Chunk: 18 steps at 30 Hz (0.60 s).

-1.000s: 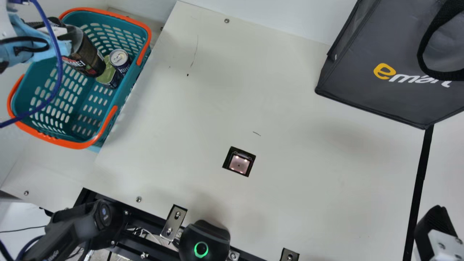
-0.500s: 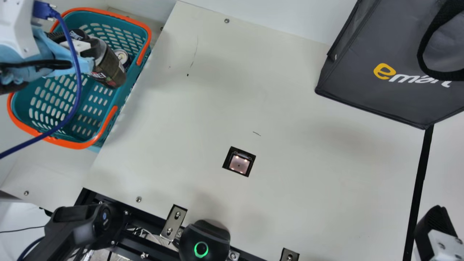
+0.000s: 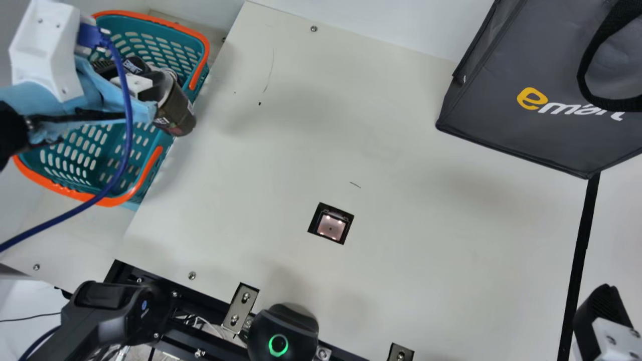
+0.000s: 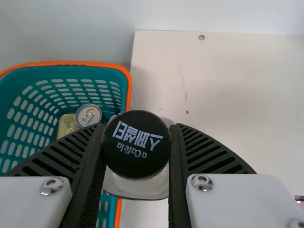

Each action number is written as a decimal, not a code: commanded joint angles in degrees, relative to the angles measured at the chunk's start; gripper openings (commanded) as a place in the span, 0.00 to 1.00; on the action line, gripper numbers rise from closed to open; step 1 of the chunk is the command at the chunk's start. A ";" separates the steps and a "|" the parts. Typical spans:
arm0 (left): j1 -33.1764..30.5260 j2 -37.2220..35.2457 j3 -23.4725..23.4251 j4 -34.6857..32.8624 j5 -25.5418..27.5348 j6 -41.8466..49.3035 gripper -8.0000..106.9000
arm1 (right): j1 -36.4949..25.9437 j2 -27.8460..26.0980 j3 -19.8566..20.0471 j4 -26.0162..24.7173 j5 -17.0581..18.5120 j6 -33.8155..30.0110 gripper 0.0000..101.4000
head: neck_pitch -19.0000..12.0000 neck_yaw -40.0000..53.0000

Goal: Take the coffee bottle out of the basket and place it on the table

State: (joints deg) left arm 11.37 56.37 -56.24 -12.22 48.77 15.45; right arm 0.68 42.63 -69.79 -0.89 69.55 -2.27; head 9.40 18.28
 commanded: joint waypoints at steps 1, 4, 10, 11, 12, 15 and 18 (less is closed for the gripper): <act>-1.84 -0.28 0.37 1.07 -0.09 -1.82 0.16 | 0.00 0.00 0.00 0.00 0.00 0.00 0.90 | -1.48 0.14; -4.38 -0.94 1.13 2.56 -0.14 -4.24 0.16 | 0.00 0.00 0.00 0.00 0.00 0.00 0.90 | -1.48 0.14; -9.39 -1.94 2.85 5.68 -0.85 -8.92 0.16 | 0.00 0.00 0.00 0.00 0.00 0.00 0.90 | -1.48 0.14; -10.14 -2.05 3.11 6.20 -1.01 -9.69 0.16 | 0.00 0.00 0.00 0.00 0.00 0.00 0.90 | -1.48 0.14; -10.99 -2.15 3.42 6.80 -1.16 -10.63 0.16 | 0.00 0.00 0.00 0.00 0.00 0.00 0.90 | -1.48 0.14; -13.45 -2.49 4.39 8.52 -1.59 -13.42 0.16 | 0.00 0.00 0.00 0.00 0.00 0.00 0.90 | -1.48 0.14; -15.88 -2.77 5.26 10.24 -1.99 -16.23 0.16 | 0.00 0.00 0.00 0.00 0.00 0.00 0.90 | -1.48 0.14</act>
State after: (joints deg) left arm -3.27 53.71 -51.31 -2.73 46.94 0.89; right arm 0.68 42.63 -69.79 -0.89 69.55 -2.27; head 9.40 18.19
